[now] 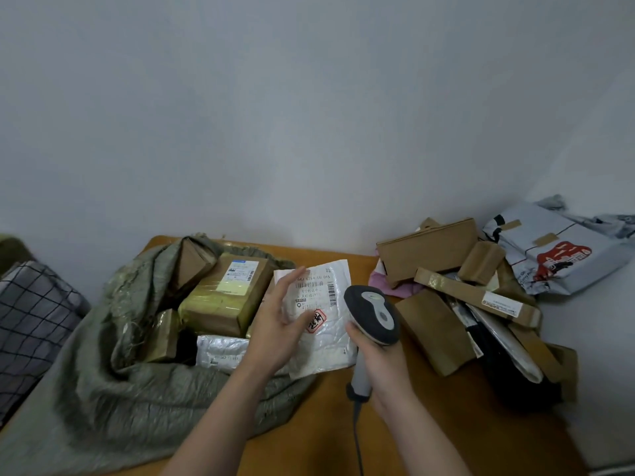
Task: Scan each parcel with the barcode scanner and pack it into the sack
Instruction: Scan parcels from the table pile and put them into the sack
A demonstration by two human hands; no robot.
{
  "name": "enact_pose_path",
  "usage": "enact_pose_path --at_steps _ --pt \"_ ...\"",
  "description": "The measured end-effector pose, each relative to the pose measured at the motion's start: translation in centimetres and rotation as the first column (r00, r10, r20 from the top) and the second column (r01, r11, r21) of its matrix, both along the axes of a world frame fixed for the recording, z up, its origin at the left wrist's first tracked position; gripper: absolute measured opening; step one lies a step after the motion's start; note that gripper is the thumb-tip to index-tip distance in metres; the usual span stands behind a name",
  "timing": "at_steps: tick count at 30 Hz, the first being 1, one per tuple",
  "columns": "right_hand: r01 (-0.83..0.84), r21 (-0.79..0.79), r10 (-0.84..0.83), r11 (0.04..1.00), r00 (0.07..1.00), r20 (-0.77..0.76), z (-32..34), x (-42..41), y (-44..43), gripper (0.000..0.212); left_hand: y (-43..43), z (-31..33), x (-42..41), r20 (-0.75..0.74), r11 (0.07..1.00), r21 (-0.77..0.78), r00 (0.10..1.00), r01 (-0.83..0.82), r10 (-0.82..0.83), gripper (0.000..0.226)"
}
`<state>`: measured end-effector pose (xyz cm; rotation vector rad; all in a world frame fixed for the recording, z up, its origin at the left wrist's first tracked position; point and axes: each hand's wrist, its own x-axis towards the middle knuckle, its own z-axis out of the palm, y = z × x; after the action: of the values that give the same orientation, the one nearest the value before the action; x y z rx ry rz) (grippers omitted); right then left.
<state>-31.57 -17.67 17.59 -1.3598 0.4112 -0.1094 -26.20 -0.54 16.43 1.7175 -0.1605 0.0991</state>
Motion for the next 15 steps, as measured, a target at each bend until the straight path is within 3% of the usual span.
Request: enact_pose_path --at_steps 6,9,11,15 --pt "-0.062 -0.106 0.062 0.992 0.998 -0.002 0.3 0.1 -0.6 0.034 -0.1 0.0 1.4 0.007 0.994 0.105 1.0 -0.031 0.031 0.071" --pt "-0.15 -0.066 0.147 0.987 0.988 -0.045 1.2 0.1 -0.7 0.007 -0.4 -0.3 1.9 0.02 0.978 0.204 0.999 -0.037 0.033 0.071" --pt "-0.218 -0.062 0.213 0.974 0.974 -0.077 1.4 0.0 -0.8 0.024 -0.5 -0.6 2.3 -0.003 0.975 0.219 0.999 -0.037 0.038 0.073" --pt "-0.288 0.0 0.286 0.958 0.951 -0.118 1.1 -0.1 -0.8 0.026 -0.8 -0.9 2.6 -0.007 0.964 0.257 0.998 -0.065 0.069 0.075"
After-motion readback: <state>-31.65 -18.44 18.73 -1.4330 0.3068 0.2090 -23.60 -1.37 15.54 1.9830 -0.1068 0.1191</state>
